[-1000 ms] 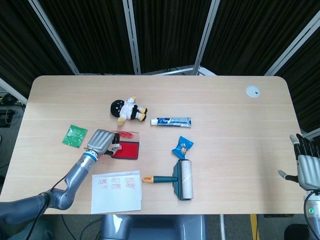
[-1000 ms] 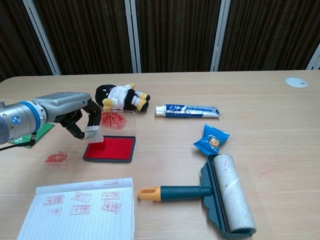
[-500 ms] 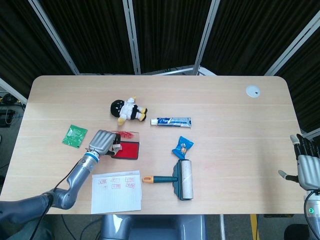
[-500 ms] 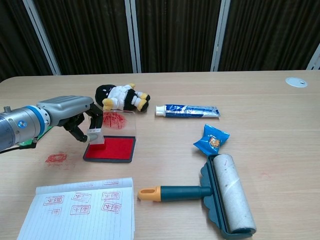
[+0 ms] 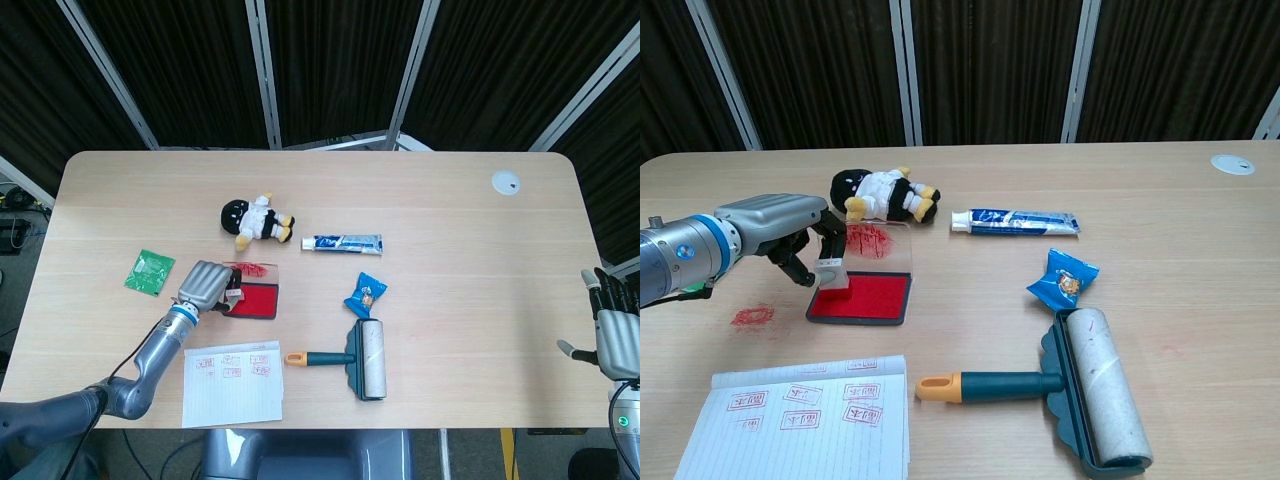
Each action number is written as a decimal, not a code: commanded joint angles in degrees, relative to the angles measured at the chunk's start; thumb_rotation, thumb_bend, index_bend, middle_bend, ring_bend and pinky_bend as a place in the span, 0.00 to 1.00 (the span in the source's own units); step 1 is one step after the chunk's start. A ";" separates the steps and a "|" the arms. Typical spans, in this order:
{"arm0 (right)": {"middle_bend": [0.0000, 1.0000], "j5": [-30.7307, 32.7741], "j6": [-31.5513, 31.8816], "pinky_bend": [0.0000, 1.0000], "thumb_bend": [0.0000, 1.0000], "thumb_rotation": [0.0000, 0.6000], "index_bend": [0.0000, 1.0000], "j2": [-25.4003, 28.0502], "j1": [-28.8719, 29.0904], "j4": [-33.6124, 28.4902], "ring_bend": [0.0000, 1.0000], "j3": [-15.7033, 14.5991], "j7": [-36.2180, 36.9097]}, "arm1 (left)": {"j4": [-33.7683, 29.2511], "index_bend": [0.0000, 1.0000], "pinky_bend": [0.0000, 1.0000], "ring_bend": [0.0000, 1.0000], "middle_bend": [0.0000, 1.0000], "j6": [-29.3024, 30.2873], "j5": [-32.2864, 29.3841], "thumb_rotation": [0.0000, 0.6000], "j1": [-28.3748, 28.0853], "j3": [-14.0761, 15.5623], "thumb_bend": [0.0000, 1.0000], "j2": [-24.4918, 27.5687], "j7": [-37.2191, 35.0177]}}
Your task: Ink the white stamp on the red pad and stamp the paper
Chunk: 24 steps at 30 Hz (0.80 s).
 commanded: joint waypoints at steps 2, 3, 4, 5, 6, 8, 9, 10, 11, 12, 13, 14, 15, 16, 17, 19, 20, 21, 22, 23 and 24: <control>0.00 0.02 -0.05 0.00 0.00 1.00 0.00 0.01 0.02 0.01 0.00 0.00 0.03 | -0.48 0.57 0.85 0.84 0.54 0.31 0.12 1.00 0.03 -0.14 0.51 0.27 -0.22; 0.00 0.02 -0.04 0.00 0.00 1.00 0.00 0.01 0.01 0.01 0.00 0.00 0.03 | -0.77 0.57 0.85 0.84 0.54 0.47 0.19 1.00 0.05 -0.25 0.51 0.46 -0.35; 0.00 0.04 -0.04 0.00 0.00 1.00 0.00 0.02 0.01 0.00 0.00 0.01 0.07 | -1.24 0.58 0.85 0.84 0.54 0.75 0.35 1.00 0.08 -0.39 0.51 0.75 -0.53; 0.00 0.05 -0.03 0.00 0.00 1.00 0.00 0.03 0.01 0.00 0.00 0.02 0.10 | -1.63 0.58 0.85 0.84 0.55 0.95 0.48 1.00 0.12 -0.48 0.51 0.99 -0.67; 0.00 0.02 -0.02 0.00 0.00 1.00 0.00 0.04 0.00 -0.02 0.00 0.01 0.13 | -2.48 0.58 0.85 0.84 0.55 1.35 0.76 1.00 0.21 -0.69 0.51 1.48 -1.03; 0.00 -0.03 0.02 0.00 0.00 1.00 0.00 0.04 -0.01 -0.05 0.00 0.00 0.15 | -4.20 0.58 0.85 0.84 0.55 2.03 1.39 1.00 0.35 -0.99 0.51 2.53 -1.63; 0.00 -0.04 0.04 0.00 0.00 1.00 0.00 0.05 -0.02 -0.06 0.00 0.00 0.16 | -5.21 0.58 0.85 0.84 0.55 2.35 1.71 1.00 0.44 -1.16 0.51 3.11 -1.99; 0.00 -0.05 0.06 0.00 0.00 1.00 0.00 0.06 -0.03 -0.08 0.00 0.00 0.19 | -6.61 0.58 0.85 0.84 0.55 2.77 2.16 1.00 0.56 -1.39 0.51 3.89 -2.52; 0.00 -0.08 0.11 0.00 0.00 1.00 0.00 0.08 -0.04 -0.13 0.00 0.00 0.20 | -8.37 0.58 0.85 0.84 0.55 3.13 2.71 1.00 0.74 -1.49 0.51 5.02 -3.03; 0.00 -0.11 0.16 0.00 0.00 1.00 0.00 0.10 -0.05 -0.16 0.00 0.00 0.19 | -10.22 0.58 0.85 0.84 0.55 3.51 3.33 1.00 0.91 -1.58 0.51 6.17 -3.50; 0.00 -0.16 0.24 0.00 0.00 1.00 0.00 0.11 -0.08 -0.21 0.00 0.00 0.17 | -11.84 0.58 0.85 0.84 0.55 3.72 3.79 1.00 1.07 -1.55 0.51 7.18 -3.86; 0.00 -0.22 0.34 0.00 0.00 1.00 0.00 0.13 -0.10 -0.26 0.00 -0.01 0.14 | -13.39 0.58 0.85 0.84 0.55 3.88 4.25 1.00 1.23 -1.46 0.51 8.13 -4.20; 0.00 -0.26 0.40 0.00 0.00 1.00 0.00 0.15 -0.12 -0.30 0.00 -0.01 0.12 | -14.60 0.58 0.85 0.84 0.55 3.98 4.69 1.00 1.34 -1.34 0.51 8.80 -4.48; 0.00 -0.32 0.50 0.00 0.00 1.00 0.00 0.16 -0.15 -0.37 0.00 -0.02 0.10 | -16.55 0.58 0.85 0.84 0.55 4.02 5.54 1.00 1.55 -0.93 0.51 9.89 -4.88; 0.00 -0.35 0.56 0.00 0.00 1.00 0.00 0.18 -0.17 -0.43 0.00 -0.03 0.09 | -18.12 0.58 0.85 0.84 0.55 4.02 6.28 1.00 1.75 -0.46 0.51 10.87 -5.16; 0.00 -0.43 0.65 0.00 0.00 1.00 0.00 0.21 -0.21 -0.50 0.00 -0.06 0.03 | -20.23 0.58 0.85 0.84 0.55 4.03 7.55 1.00 2.00 0.42 0.51 12.12 -5.27; 0.00 -0.45 0.69 0.00 0.00 1.00 0.00 0.22 -0.22 -0.54 0.00 -0.08 0.00 | -21.26 0.58 0.85 0.84 0.55 4.17 8.38 1.00 2.16 0.97 0.51 12.69 -5.22; 0.00 -0.47 0.73 0.00 0.00 1.00 0.00 0.23 -0.24 -0.59 0.00 -0.09 -0.04 | -22.28 0.58 0.85 0.84 0.55 4.27 9.40 1.00 2.31 1.65 0.51 13.16 -5.14; 0.00 -0.48 0.76 0.00 0.00 1.00 0.00 0.24 -0.26 -0.61 0.00 -0.10 -0.07 | -22.99 0.58 0.85 0.84 0.55 4.33 10.18 1.00 2.43 2.19 0.51 13.45 -5.12; 0.00 -0.50 0.80 0.00 0.00 1.00 0.00 0.25 -0.27 -0.64 0.00 -0.09 -0.09 | -23.78 0.58 0.85 0.84 0.55 4.46 11.13 1.00 2.59 2.82 0.51 13.82 -5.13; 0.00 -0.48 0.82 0.00 0.00 1.00 0.00 0.26 -0.28 -0.65 0.00 -0.09 -0.12 | -24.63 0.59 0.85 0.84 0.55 4.47 12.29 1.00 2.70 3.62 0.51 14.10 -5.05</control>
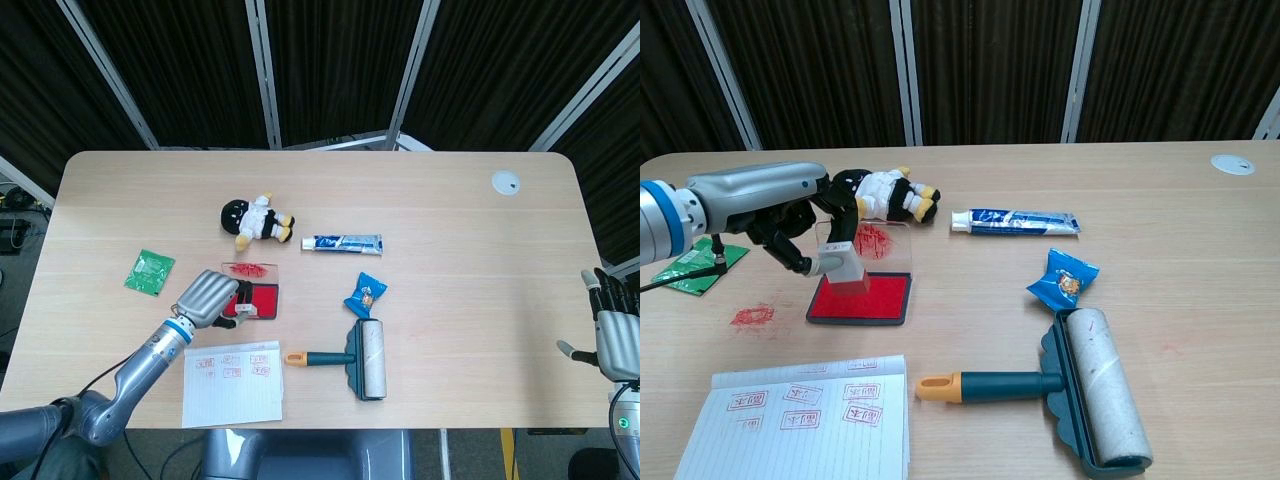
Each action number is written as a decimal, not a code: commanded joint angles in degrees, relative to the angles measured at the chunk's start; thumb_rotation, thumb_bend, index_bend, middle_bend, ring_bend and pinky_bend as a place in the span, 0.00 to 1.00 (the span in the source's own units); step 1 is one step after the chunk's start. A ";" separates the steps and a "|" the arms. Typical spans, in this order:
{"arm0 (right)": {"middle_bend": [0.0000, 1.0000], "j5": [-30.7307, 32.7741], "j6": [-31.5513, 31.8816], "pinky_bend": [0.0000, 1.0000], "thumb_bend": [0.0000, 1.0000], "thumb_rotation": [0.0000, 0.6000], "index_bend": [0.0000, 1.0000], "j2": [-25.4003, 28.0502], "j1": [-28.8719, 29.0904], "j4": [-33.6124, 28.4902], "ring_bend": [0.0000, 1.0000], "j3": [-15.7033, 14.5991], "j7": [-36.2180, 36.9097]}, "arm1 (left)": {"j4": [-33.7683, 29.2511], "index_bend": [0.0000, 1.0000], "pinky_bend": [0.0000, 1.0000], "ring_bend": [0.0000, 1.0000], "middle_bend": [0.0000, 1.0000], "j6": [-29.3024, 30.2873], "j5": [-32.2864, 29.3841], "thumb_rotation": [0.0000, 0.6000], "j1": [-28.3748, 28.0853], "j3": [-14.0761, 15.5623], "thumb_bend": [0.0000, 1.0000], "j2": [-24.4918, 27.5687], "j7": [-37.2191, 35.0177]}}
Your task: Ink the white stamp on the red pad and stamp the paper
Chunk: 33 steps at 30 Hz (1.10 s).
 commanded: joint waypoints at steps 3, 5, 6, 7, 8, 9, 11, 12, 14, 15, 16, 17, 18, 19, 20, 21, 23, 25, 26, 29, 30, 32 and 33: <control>0.00 0.12 -0.01 0.00 0.00 1.00 0.00 0.06 -0.03 -0.04 0.00 0.03 -0.03 | -4.00 0.59 0.85 0.84 0.55 0.35 5.12 1.00 0.88 3.84 0.51 1.78 -0.03; 0.00 0.20 -0.03 0.00 0.00 1.00 0.00 0.08 -0.04 -0.05 0.00 0.06 -0.01 | -4.82 0.59 0.85 0.84 0.55 0.47 6.61 1.00 1.07 5.00 0.51 1.93 0.48; 0.00 0.23 -0.05 0.00 0.00 1.00 0.00 0.10 -0.03 -0.06 0.00 0.07 -0.01 | -5.20 0.59 0.85 0.84 0.55 0.51 7.66 1.00 1.17 5.85 0.51 1.78 1.06; 0.00 0.24 -0.07 0.00 0.00 1.00 0.00 0.11 -0.03 -0.07 0.00 0.07 -0.01 | -5.32 0.59 0.85 0.84 0.55 0.54 8.11 1.00 1.23 6.23 0.51 1.67 1.32; 0.00 0.28 -0.11 0.00 0.00 1.00 0.00 0.11 -0.02 -0.05 0.00 0.08 -0.02 | -5.48 0.59 0.85 0.84 0.55 0.44 8.84 1.00 1.30 6.93 0.51 1.42 1.78; 0.00 0.32 -0.16 0.00 0.00 1.00 0.00 0.12 -0.01 -0.04 0.00 0.08 -0.02 | -5.52 0.59 0.85 0.84 0.55 0.45 9.42 1.00 1.40 7.49 0.51 1.14 2.19; 0.00 0.39 -0.26 0.00 0.00 1.00 0.00 0.13 0.02 0.00 0.00 0.10 0.00 | -5.37 0.59 0.85 0.84 0.55 0.44 10.65 1.00 1.56 8.57 0.51 0.38 3.20; 0.00 0.41 -0.27 0.00 0.00 1.00 0.00 0.14 0.02 0.01 0.00 0.11 0.01 | -5.32 0.59 0.85 0.84 0.55 0.44 11.09 1.00 1.66 9.00 0.51 0.05 3.51; 0.00 0.46 -0.26 0.00 0.00 1.00 0.00 0.17 0.00 0.03 0.00 0.14 0.08 | -5.29 0.59 0.85 0.84 0.55 0.40 11.89 1.00 1.82 9.76 0.51 -0.52 3.85; 0.00 0.51 -0.27 0.00 0.00 1.00 0.00 0.18 -0.01 0.05 0.00 0.16 0.12 | -5.22 0.59 0.85 0.84 0.55 0.35 12.37 1.00 1.90 10.19 0.51 -0.87 4.03; 0.00 0.56 -0.30 0.00 0.00 1.00 0.00 0.20 -0.01 0.07 0.00 0.17 0.15 | -5.10 0.59 0.85 0.84 0.55 0.34 12.75 1.00 1.99 10.54 0.51 -1.13 4.20; 0.00 0.61 -0.34 0.00 0.00 1.00 0.00 0.23 -0.01 0.09 0.00 0.18 0.18 | -5.01 0.59 0.85 0.84 0.55 0.25 13.05 1.00 2.05 10.86 0.51 -1.38 4.36; 0.00 0.68 -0.37 0.00 0.00 1.00 0.00 0.25 -0.01 0.10 0.00 0.21 0.21 | -4.81 0.59 0.85 0.84 0.55 0.14 13.52 1.00 2.10 11.28 0.51 -1.76 4.70; 0.00 0.71 -0.38 0.00 0.00 1.00 0.00 0.26 -0.01 0.09 0.00 0.22 0.22 | -4.66 0.59 0.85 0.84 0.55 0.13 13.70 1.00 2.14 11.43 0.51 -1.96 4.90; 0.00 0.75 -0.38 0.00 0.00 1.00 0.00 0.28 -0.03 0.09 0.00 0.24 0.25 | -4.45 0.59 0.85 0.84 0.55 0.08 13.97 1.00 2.21 11.71 0.51 -2.27 5.21; 0.00 0.76 -0.36 0.00 0.00 1.00 0.00 0.30 -0.04 0.07 0.00 0.25 0.26 | -4.32 0.59 0.85 0.84 0.55 0.07 14.13 1.00 2.28 11.89 0.51 -2.50 5.36; 0.00 0.82 -0.36 0.00 0.00 1.00 0.00 0.33 -0.06 0.08 0.00 0.26 0.28 | -4.03 0.59 0.85 0.84 0.55 0.23 14.45 1.00 2.54 12.21 0.51 -3.05 5.43; 0.00 0.93 -0.43 0.00 0.00 1.00 0.00 0.37 -0.08 0.11 0.00 0.28 0.36 | -3.33 0.59 0.85 0.84 0.55 0.97 15.26 1.00 2.88 12.44 0.51 -3.67 5.78; 0.00 0.95 -0.45 0.00 0.00 1.00 0.00 0.39 -0.08 0.13 0.00 0.29 0.39 | -2.75 0.59 0.85 0.84 0.55 1.53 15.83 1.00 3.10 12.56 0.51 -4.02 6.26; 0.00 0.99 -0.48 0.00 0.00 1.00 0.00 0.43 -0.09 0.18 0.00 0.32 0.53 | -1.79 0.59 0.85 0.84 0.55 2.23 16.50 1.00 3.55 12.77 0.51 -4.75 6.55; 0.00 0.99 -0.47 0.00 0.00 1.00 0.00 0.45 -0.10 0.17 0.00 0.33 0.59 | -1.51 0.59 0.85 0.84 0.55 2.39 16.70 1.00 3.63 12.79 0.51 -4.91 6.65; 0.00 0.99 -0.47 0.00 0.00 1.00 0.00 0.49 -0.11 0.15 0.00 0.34 0.67 | -1.06 0.59 0.85 0.84 0.55 2.65 17.02 1.00 3.77 12.81 0.51 -5.20 6.72; 0.00 0.98 -0.46 0.00 0.00 1.00 0.00 0.49 -0.11 0.15 0.00 0.35 0.67 | -0.90 0.59 0.85 0.84 0.55 2.72 17.10 1.00 3.82 12.81 0.51 -5.31 6.67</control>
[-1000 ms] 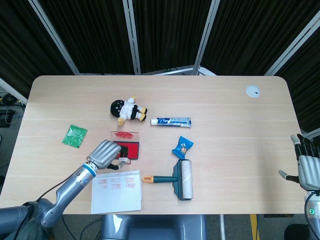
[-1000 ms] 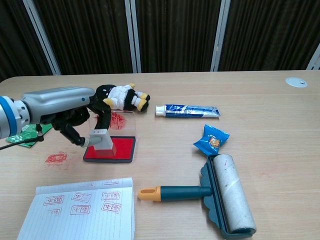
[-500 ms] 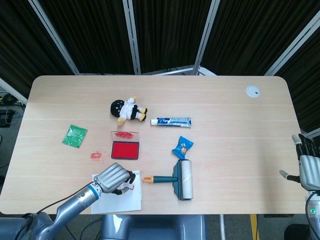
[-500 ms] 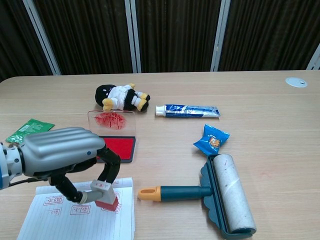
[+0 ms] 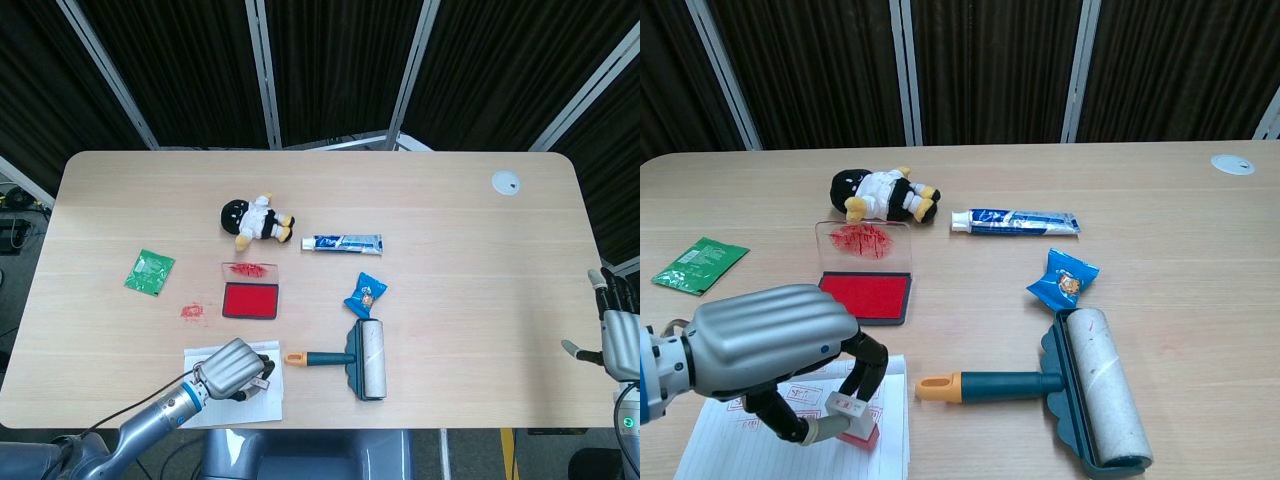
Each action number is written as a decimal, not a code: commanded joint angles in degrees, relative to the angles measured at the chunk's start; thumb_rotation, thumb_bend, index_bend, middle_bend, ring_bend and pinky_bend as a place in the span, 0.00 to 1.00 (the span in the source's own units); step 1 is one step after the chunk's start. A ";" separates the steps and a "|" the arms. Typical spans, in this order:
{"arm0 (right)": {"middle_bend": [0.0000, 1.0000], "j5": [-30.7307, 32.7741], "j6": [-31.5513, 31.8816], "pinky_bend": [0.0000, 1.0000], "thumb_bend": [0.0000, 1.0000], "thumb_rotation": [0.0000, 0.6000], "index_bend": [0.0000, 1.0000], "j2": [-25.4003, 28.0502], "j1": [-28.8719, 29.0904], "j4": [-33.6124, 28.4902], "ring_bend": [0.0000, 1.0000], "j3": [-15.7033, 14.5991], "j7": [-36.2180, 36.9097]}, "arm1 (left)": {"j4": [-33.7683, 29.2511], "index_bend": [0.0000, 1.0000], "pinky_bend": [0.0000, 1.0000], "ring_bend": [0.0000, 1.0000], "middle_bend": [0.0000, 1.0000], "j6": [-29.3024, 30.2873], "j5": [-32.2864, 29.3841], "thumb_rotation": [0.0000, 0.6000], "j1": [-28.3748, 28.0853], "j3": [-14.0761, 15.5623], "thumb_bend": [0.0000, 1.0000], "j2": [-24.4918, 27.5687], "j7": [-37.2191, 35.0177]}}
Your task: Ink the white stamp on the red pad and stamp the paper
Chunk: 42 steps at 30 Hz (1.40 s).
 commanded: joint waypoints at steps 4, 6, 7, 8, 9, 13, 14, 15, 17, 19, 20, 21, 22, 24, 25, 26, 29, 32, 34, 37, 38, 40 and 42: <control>0.00 -0.09 0.11 0.00 0.00 1.00 0.00 0.07 -0.04 -0.03 0.00 -0.01 0.06 | 1.19 0.59 0.85 0.84 0.55 0.07 -0.13 1.00 0.39 -0.06 0.51 -0.93 -0.71; 0.00 -0.08 0.10 0.00 0.00 1.00 0.00 0.09 -0.06 -0.04 0.00 -0.01 0.11 | 1.61 0.59 0.85 0.84 0.55 -0.07 -0.10 1.00 0.42 -0.03 0.51 -1.27 -0.93; 0.00 -0.07 0.10 0.00 0.00 1.00 0.00 0.10 -0.06 -0.05 0.00 0.00 0.12 | 2.02 0.59 0.85 0.84 0.55 -0.05 0.04 1.00 0.43 -0.05 0.51 -1.54 -0.90; 0.00 -0.04 0.09 0.00 0.00 1.00 0.00 0.12 -0.06 -0.05 0.00 0.01 0.12 | 2.33 0.59 0.85 0.84 0.55 -0.01 0.14 1.00 0.46 -0.08 0.51 -1.80 -0.94; 0.00 -0.05 0.09 0.00 0.00 1.00 0.00 0.13 -0.06 -0.06 0.00 0.02 0.13 | 2.54 0.59 0.85 0.84 0.55 0.01 0.18 1.00 0.49 -0.13 0.51 -2.00 -1.12; 0.00 -0.02 0.02 0.00 0.00 1.00 0.00 0.11 -0.05 -0.02 0.00 0.01 0.15 | 3.30 0.59 0.85 0.84 0.55 -0.25 0.15 1.00 0.52 -0.22 0.51 -2.65 -2.01; 0.00 -0.02 0.00 0.00 0.00 1.00 0.00 0.09 -0.03 0.01 0.00 0.01 0.14 | 3.58 0.59 0.85 0.84 0.55 -0.27 0.20 1.00 0.54 -0.21 0.51 -2.84 -2.09; 0.00 0.00 -0.02 0.00 0.00 1.00 0.00 0.09 -0.03 0.03 0.00 0.00 0.16 | 3.90 0.59 0.85 0.84 0.55 -0.33 0.23 1.00 0.57 -0.16 0.51 -3.03 -2.13; 0.00 0.00 -0.06 0.00 0.00 1.00 0.00 0.08 -0.03 0.06 0.00 -0.01 0.17 | 4.41 0.59 0.85 0.84 0.55 -0.45 0.26 1.00 0.62 -0.11 0.51 -3.33 -2.13; 0.00 0.01 -0.06 0.00 0.00 1.00 0.00 0.05 -0.02 0.11 0.00 0.00 0.16 | 4.98 0.59 0.85 0.84 0.55 -0.60 0.24 1.00 0.71 0.02 0.51 -3.64 -2.02; 0.00 0.02 -0.08 0.00 0.00 1.00 0.00 0.04 -0.01 0.11 0.00 0.00 0.18 | 5.12 0.59 0.85 0.84 0.56 -0.70 0.21 1.00 0.75 0.08 0.51 -3.74 -2.10; 0.00 0.03 -0.09 0.00 0.00 1.00 0.00 0.04 -0.01 0.11 0.00 0.00 0.19 | 5.21 0.59 0.85 0.84 0.56 -0.75 0.19 1.00 0.77 0.10 0.51 -3.79 -2.16; 0.00 0.04 -0.10 0.00 0.00 1.00 0.00 0.05 -0.01 0.12 0.00 0.01 0.19 | 5.42 0.59 0.85 0.84 0.56 -0.83 0.16 1.00 0.80 0.14 0.51 -3.89 -2.20; 0.00 0.04 -0.10 0.00 0.00 1.00 0.00 0.05 -0.01 0.13 0.00 0.00 0.16 | 5.80 0.60 0.85 0.84 0.56 -0.87 0.15 1.00 0.86 0.16 0.51 -4.06 -2.16; 0.00 0.04 -0.10 0.00 0.00 1.00 0.00 0.04 -0.01 0.13 0.00 0.00 0.18 | 6.07 0.60 0.85 0.84 0.56 -0.92 0.13 1.00 0.91 0.21 0.51 -4.21 -2.20; 0.00 0.05 -0.09 0.00 0.00 1.00 0.00 0.05 -0.02 0.13 0.00 0.00 0.17 | 6.21 0.60 0.85 0.84 0.56 -0.95 0.14 1.00 0.93 0.23 0.51 -4.30 -2.27; 0.00 0.06 -0.08 0.00 0.00 1.00 0.00 0.06 -0.04 0.11 0.00 0.00 0.17 | 6.90 0.60 0.85 0.84 0.56 -1.24 0.23 1.00 1.00 0.50 0.51 -4.64 -2.38; 0.00 0.07 -0.07 0.00 0.00 1.00 0.00 0.07 -0.03 0.11 0.00 0.02 0.16 | 7.31 0.60 0.85 0.84 0.56 -1.38 0.16 1.00 1.06 0.49 0.51 -4.88 -2.50; 0.00 0.08 -0.09 0.00 0.00 1.00 0.00 0.05 -0.04 0.18 0.00 0.01 0.19 | 7.64 0.60 0.85 0.84 0.56 -1.40 0.15 1.00 1.11 0.44 0.51 -5.11 -2.61; 0.00 0.11 -0.14 0.00 0.00 1.00 0.00 0.08 -0.03 0.23 0.00 0.02 0.24 | 7.95 0.60 0.85 0.84 0.56 -1.49 0.25 1.00 1.15 0.51 0.51 -5.32 -2.63; 0.00 0.11 -0.15 0.00 0.00 1.00 0.00 0.07 -0.03 0.23 0.00 0.02 0.25 | 8.01 0.60 0.85 0.84 0.56 -1.55 0.26 1.00 1.16 0.55 0.51 -5.37 -2.67; 0.00 0.14 -0.15 0.00 0.00 1.00 0.00 0.03 -0.02 0.26 0.00 0.03 0.19 | 8.18 0.60 0.85 0.84 0.56 -1.64 0.29 1.00 1.18 0.58 0.51 -5.47 -2.73; 0.00 0.18 -0.20 0.00 0.00 1.00 0.00 0.01 -0.01 0.27 0.00 0.04 0.22 | 8.32 0.60 0.85 0.84 0.56 -1.75 0.23 1.00 1.21 0.59 0.51 -5.56 -2.79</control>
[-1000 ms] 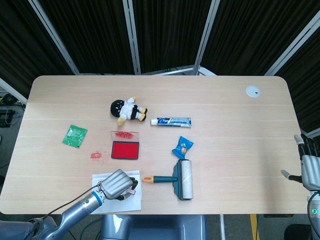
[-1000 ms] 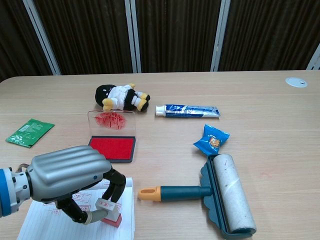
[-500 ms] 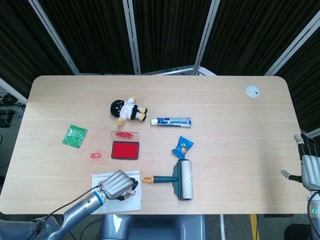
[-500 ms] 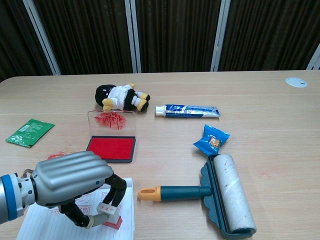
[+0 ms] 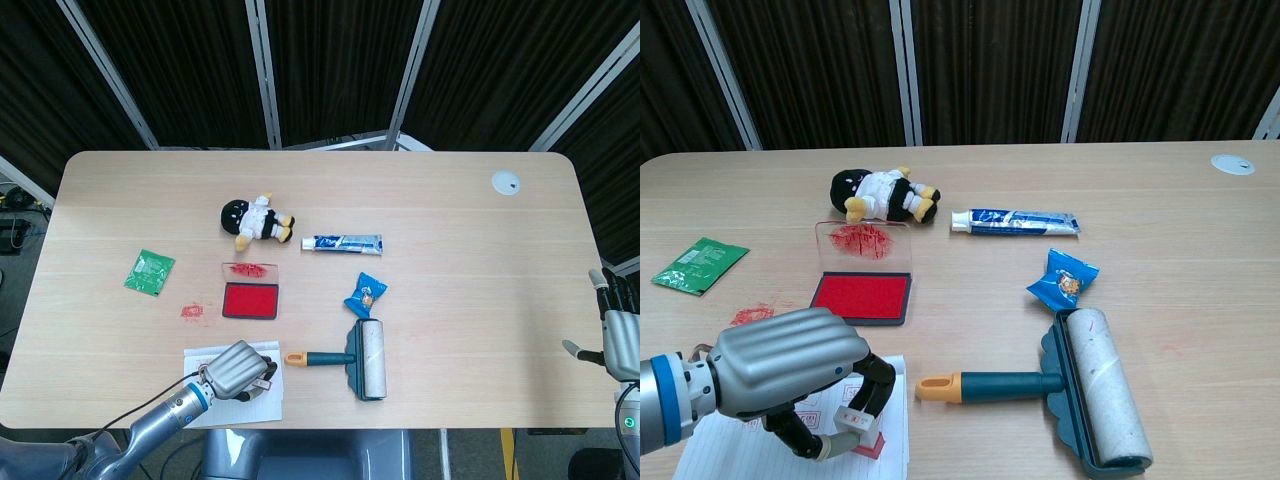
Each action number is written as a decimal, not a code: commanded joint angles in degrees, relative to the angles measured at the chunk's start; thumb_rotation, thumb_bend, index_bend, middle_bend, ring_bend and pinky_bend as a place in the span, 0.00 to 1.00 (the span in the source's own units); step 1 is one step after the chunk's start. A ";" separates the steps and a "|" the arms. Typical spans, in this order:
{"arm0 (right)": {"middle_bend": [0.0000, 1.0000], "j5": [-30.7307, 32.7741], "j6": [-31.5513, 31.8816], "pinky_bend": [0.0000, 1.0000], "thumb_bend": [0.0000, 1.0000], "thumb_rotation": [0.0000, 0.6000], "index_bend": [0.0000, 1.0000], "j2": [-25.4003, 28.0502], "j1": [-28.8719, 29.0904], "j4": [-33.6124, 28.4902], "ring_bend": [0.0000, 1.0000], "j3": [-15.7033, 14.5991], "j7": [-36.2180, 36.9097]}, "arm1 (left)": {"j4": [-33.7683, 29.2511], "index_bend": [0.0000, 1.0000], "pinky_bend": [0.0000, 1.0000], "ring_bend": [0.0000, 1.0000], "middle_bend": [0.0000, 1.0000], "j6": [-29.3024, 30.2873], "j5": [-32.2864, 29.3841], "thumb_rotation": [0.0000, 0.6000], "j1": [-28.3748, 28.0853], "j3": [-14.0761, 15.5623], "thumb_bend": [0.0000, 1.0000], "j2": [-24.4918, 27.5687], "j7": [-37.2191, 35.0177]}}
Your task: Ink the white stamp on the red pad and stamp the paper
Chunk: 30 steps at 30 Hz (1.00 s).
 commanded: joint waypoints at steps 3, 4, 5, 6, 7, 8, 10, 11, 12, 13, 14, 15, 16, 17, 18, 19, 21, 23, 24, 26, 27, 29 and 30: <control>0.00 0.05 -0.04 0.00 0.00 1.00 0.00 -0.02 0.01 0.02 0.00 0.02 -0.01 | 0.28 0.60 0.85 0.84 0.56 -0.12 -0.09 1.00 0.05 -0.04 0.51 -0.16 0.07; 0.00 0.06 -0.05 0.00 0.00 1.00 0.00 -0.02 0.01 0.03 0.00 0.01 0.00 | 0.34 0.60 0.85 0.84 0.56 -0.14 -0.14 1.00 0.09 -0.05 0.51 -0.19 0.11; 0.00 0.07 -0.06 0.00 0.00 1.00 0.00 -0.02 0.02 0.05 0.00 0.02 0.00 | 0.37 0.60 0.85 0.84 0.56 -0.18 -0.19 1.00 0.11 -0.04 0.51 -0.21 0.12; 0.00 0.08 -0.09 0.00 0.00 1.00 0.00 -0.03 0.02 0.07 0.00 0.00 0.00 | 0.42 0.60 0.85 0.84 0.56 -0.23 -0.24 1.00 0.13 -0.04 0.51 -0.23 0.18; 0.00 0.08 -0.11 0.00 0.00 1.00 0.00 -0.04 0.03 0.08 0.00 0.00 0.00 | 0.45 0.60 0.85 0.84 0.56 -0.26 -0.28 1.00 0.14 -0.05 0.51 -0.23 0.24; 0.00 0.08 -0.11 0.00 0.00 1.00 0.00 -0.04 0.03 0.09 0.00 0.00 0.00 | 0.47 0.60 0.85 0.84 0.56 -0.30 -0.32 1.00 0.16 -0.04 0.51 -0.24 0.27; 0.00 0.08 -0.12 0.00 0.00 1.00 0.00 -0.04 0.04 0.12 0.00 0.01 -0.01 | 0.45 0.60 0.85 0.84 0.56 -0.32 -0.39 1.00 0.18 -0.11 0.51 -0.26 0.21; 0.00 0.08 -0.11 0.00 0.00 1.00 0.00 -0.04 0.03 0.11 0.00 0.01 0.01 | 0.42 0.60 0.85 0.84 0.56 -0.22 -0.35 1.00 0.18 -0.18 0.51 -0.25 0.16; 0.00 0.09 -0.11 0.00 0.00 1.00 0.00 -0.05 0.02 0.12 0.00 0.01 0.03 | 0.33 0.60 0.85 0.84 0.56 -0.15 -0.31 1.00 0.18 -0.24 0.51 -0.22 0.04; 0.00 0.09 -0.11 0.00 0.00 1.00 0.00 -0.05 0.04 0.13 0.00 0.02 0.01 | 0.21 0.60 0.85 0.84 0.56 -0.08 -0.27 1.00 0.17 -0.29 0.51 -0.16 -0.10; 0.00 0.11 -0.14 0.00 0.00 1.00 0.00 -0.06 0.04 0.13 0.00 0.02 0.00 | -0.03 0.60 0.85 0.84 0.56 0.09 -0.11 1.00 0.15 -0.37 0.51 -0.01 -0.27; 0.00 0.12 -0.16 0.00 0.00 1.00 0.00 -0.06 0.04 0.12 0.00 0.02 0.02 | -0.27 0.60 0.85 0.84 0.56 0.30 0.04 1.00 0.12 -0.46 0.51 0.17 -0.36; 0.00 0.12 -0.16 0.00 0.00 1.00 0.00 -0.06 0.04 0.12 0.00 0.01 0.03 | -0.57 0.60 0.85 0.84 0.56 0.52 0.19 1.00 0.11 -0.55 0.51 0.37 -0.51; 0.00 0.11 -0.14 0.00 0.00 1.00 0.00 -0.05 0.04 0.11 0.00 0.02 0.02 | -0.95 0.60 0.85 0.84 0.56 0.80 0.37 1.00 0.08 -0.67 0.51 0.63 -0.69; 0.00 0.10 -0.12 0.00 0.00 1.00 0.00 -0.04 0.03 0.11 0.00 0.02 0.03 | -1.50 0.60 0.85 0.84 0.56 1.07 0.56 1.00 0.03 -0.78 0.51 1.05 -0.87; 0.00 0.09 -0.10 0.00 0.00 1.00 0.00 -0.04 0.02 0.10 0.00 0.02 0.04 | -1.85 0.60 0.85 0.84 0.56 1.20 0.65 1.00 0.01 -0.84 0.51 1.31 -0.98; 0.00 -0.02 0.07 0.00 0.00 1.00 0.00 -0.01 0.00 0.08 0.00 0.05 0.04 | -3.67 0.60 0.85 0.84 0.56 1.98 1.10 1.00 -0.09 -1.15 0.51 2.73 -1.62; 0.00 -0.09 0.14 0.00 0.00 1.00 0.00 0.01 -0.04 -0.03 0.00 0.02 0.05 | -5.06 0.60 0.85 0.84 0.56 2.70 1.54 1.00 -0.10 -1.33 0.51 3.88 -2.01; 0.00 -0.13 0.17 0.00 0.00 1.00 0.00 0.03 -0.05 -0.07 0.00 -0.01 0.01 | -5.78 0.60 0.85 0.84 0.56 3.06 1.78 1.00 -0.09 -1.38 0.51 4.47 -2.30; 0.00 -0.29 0.26 0.00 0.00 1.00 0.00 0.03 -0.08 -0.22 0.00 -0.10 -0.16 | -7.57 0.60 0.85 0.84 0.56 4.21 2.62 1.00 -0.04 -1.49 0.51 6.16 -3.00; 0.00 -0.35 0.33 0.00 0.00 1.00 0.00 0.03 -0.09 -0.29 0.00 -0.12 -0.24 | -8.23 0.60 0.85 0.84 0.56 4.62 2.90 1.00 -0.02 -1.53 0.51 6.84 -3.33; 0.00 -0.49 0.54 0.00 0.00 1.00 0.00 0.01 -0.15 -0.46 0.00 -0.18 -0.50 | -9.96 0.60 0.85 0.84 0.56 5.07 3.34 1.00 -0.06 -1.42 0.51 8.65 -4.50; 0.00 -0.55 0.62 0.00 0.00 1.00 0.00 0.02 -0.17 -0.57 0.00 -0.21 -0.59 | -10.45 0.60 0.85 0.84 0.56 5.20 3.58 1.00 -0.11 -1.36 0.51 9.35 -4.75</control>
